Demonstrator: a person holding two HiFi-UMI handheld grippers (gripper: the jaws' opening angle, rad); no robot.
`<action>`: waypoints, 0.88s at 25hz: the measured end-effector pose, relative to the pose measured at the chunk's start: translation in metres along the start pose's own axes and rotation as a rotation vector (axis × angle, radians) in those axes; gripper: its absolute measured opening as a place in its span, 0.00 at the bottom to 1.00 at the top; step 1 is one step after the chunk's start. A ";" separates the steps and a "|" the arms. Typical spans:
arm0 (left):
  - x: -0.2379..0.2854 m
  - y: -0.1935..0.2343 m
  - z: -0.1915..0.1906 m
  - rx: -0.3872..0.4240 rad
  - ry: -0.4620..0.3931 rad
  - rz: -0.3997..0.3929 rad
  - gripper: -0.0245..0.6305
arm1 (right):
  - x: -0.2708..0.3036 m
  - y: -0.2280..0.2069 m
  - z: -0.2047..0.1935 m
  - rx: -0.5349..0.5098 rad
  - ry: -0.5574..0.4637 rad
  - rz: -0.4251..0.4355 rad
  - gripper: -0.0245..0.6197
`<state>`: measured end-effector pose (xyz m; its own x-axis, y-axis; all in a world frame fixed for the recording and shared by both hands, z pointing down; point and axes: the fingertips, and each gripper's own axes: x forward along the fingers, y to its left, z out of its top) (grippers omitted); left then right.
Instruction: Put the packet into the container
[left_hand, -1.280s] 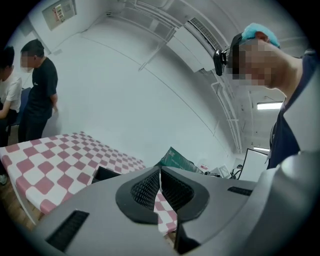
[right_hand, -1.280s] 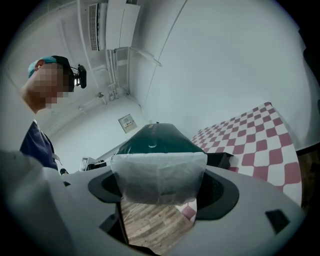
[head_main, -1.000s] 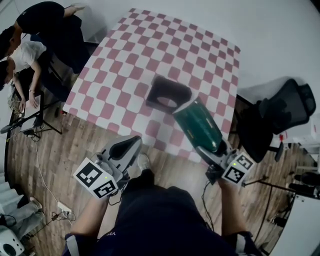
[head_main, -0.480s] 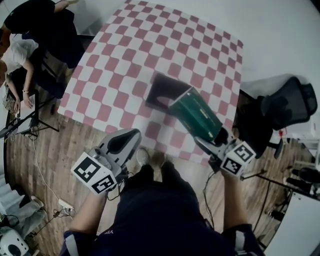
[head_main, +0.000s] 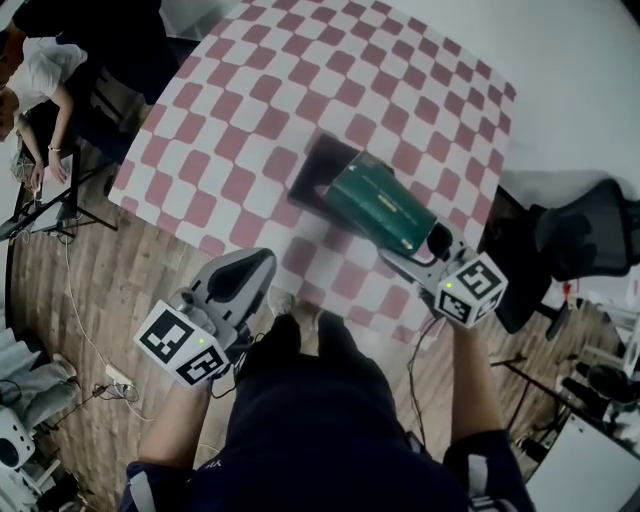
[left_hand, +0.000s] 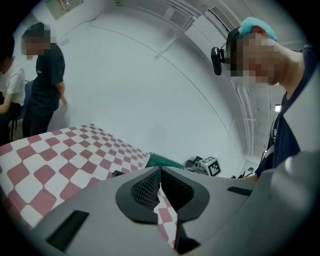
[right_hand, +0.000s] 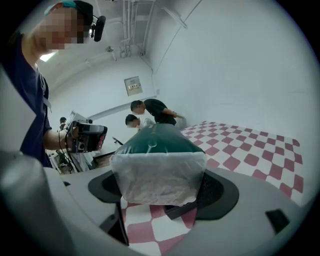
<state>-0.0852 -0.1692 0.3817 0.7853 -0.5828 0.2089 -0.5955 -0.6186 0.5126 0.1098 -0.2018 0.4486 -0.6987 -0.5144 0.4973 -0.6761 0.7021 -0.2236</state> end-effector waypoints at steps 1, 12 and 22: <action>0.001 0.001 -0.002 -0.007 -0.001 0.015 0.09 | 0.006 -0.004 -0.003 -0.025 0.023 0.011 0.69; 0.005 0.016 -0.017 -0.066 -0.015 0.121 0.09 | 0.076 -0.036 -0.035 -0.181 0.209 0.066 0.69; 0.000 0.031 -0.027 -0.096 -0.012 0.164 0.09 | 0.111 -0.043 -0.061 -0.266 0.335 0.026 0.69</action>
<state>-0.0990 -0.1745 0.4199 0.6766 -0.6783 0.2866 -0.6961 -0.4622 0.5494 0.0755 -0.2587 0.5648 -0.5704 -0.3371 0.7490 -0.5443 0.8381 -0.0373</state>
